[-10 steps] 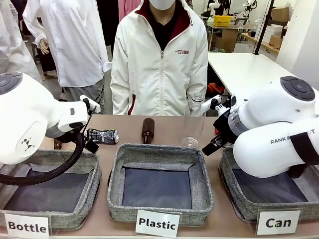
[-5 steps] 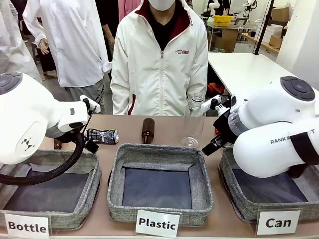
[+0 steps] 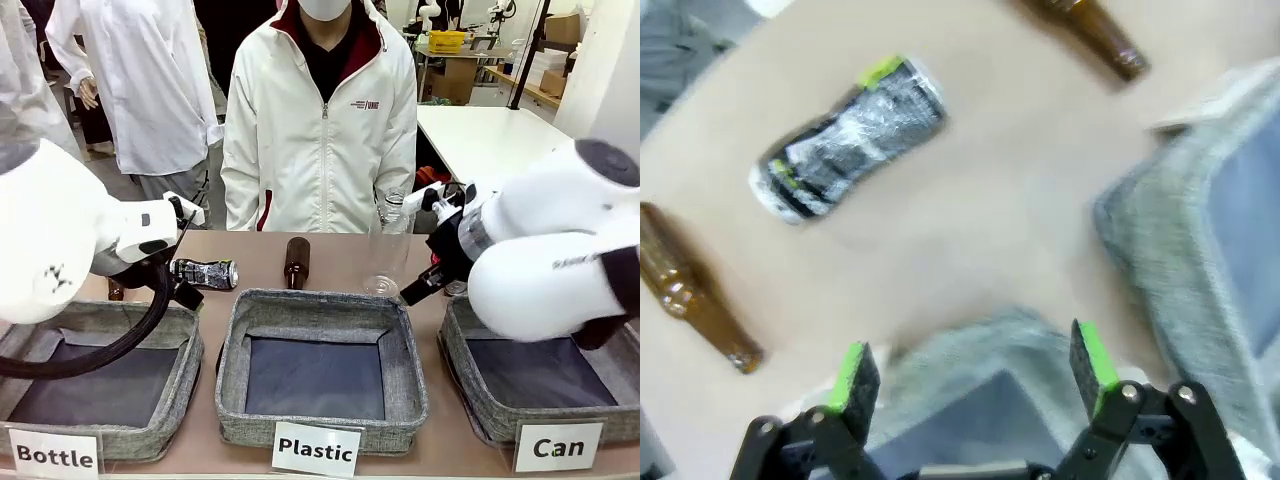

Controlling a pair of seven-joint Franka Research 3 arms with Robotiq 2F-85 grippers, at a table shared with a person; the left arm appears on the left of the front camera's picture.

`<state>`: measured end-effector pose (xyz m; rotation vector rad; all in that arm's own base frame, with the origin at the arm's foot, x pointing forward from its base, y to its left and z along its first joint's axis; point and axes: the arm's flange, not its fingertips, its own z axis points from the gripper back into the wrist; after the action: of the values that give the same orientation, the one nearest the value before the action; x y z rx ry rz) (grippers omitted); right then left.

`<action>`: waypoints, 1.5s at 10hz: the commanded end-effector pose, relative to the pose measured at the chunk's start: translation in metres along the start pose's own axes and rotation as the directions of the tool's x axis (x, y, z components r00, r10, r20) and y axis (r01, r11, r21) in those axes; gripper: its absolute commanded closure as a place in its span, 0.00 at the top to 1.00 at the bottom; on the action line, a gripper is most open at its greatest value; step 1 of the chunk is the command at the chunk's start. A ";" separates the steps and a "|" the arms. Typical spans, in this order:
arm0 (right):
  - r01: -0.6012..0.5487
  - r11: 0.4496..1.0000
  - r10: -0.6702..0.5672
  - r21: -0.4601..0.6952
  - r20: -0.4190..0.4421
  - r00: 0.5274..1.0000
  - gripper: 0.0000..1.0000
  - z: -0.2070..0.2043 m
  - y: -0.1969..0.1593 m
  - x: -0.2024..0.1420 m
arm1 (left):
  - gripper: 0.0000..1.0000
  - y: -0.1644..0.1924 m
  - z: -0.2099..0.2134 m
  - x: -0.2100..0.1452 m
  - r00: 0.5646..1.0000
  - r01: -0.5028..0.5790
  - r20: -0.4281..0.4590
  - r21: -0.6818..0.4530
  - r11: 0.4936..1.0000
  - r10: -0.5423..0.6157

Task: Sort the can waste into the basket.
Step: Pick up the can waste from the table and place it in the right Fabric basket.

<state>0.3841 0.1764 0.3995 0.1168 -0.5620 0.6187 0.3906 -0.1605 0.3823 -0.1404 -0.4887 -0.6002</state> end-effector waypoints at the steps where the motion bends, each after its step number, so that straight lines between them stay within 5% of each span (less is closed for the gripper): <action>1: 0.103 0.980 -0.110 0.172 0.031 0.993 1.00 0.066 -0.015 0.001 | 0.99 0.019 0.062 -0.007 0.995 -0.088 -0.065 -0.177 0.980 0.078; 3: 0.140 0.903 -0.149 0.405 -0.011 0.989 1.00 0.112 -0.021 -0.010 | 0.99 0.031 0.115 -0.023 0.998 -0.058 -0.046 -0.380 0.923 0.043; 4: 0.162 0.834 -0.171 0.528 -0.032 0.985 1.00 0.136 -0.031 -0.022 | 0.99 0.058 0.148 -0.037 0.997 0.029 -0.034 -0.669 0.743 -0.069; 5: 0.174 0.793 -0.203 0.583 -0.015 0.979 1.00 0.156 -0.046 -0.040 | 0.99 0.096 0.173 -0.056 0.997 -0.022 0.035 -0.741 0.671 0.071; 7: 0.241 0.733 -0.341 0.636 0.038 0.939 1.00 0.182 -0.086 -0.087 | 0.99 0.149 0.197 -0.102 0.922 -0.100 0.145 -0.808 0.581 0.360; 9: 0.300 0.661 -0.479 0.688 0.078 0.874 1.00 0.194 -0.117 -0.143 | 0.99 0.174 0.196 -0.150 0.785 -0.146 0.200 -0.860 0.488 0.587; 13: 0.465 0.443 -0.786 0.767 0.082 0.613 1.00 0.182 -0.181 -0.256 | 0.99 0.153 0.169 -0.206 0.385 -0.330 0.190 -0.885 0.327 0.903; 15: 0.532 0.421 -0.858 0.735 0.132 0.497 1.00 0.179 -0.191 -0.285 | 0.99 0.150 0.162 -0.198 0.229 -0.434 0.167 -0.864 0.255 0.959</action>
<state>0.2363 -0.2161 0.4372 1.1598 -0.6493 -0.1484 0.3093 0.1840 0.4420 -1.3718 -0.8152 0.3483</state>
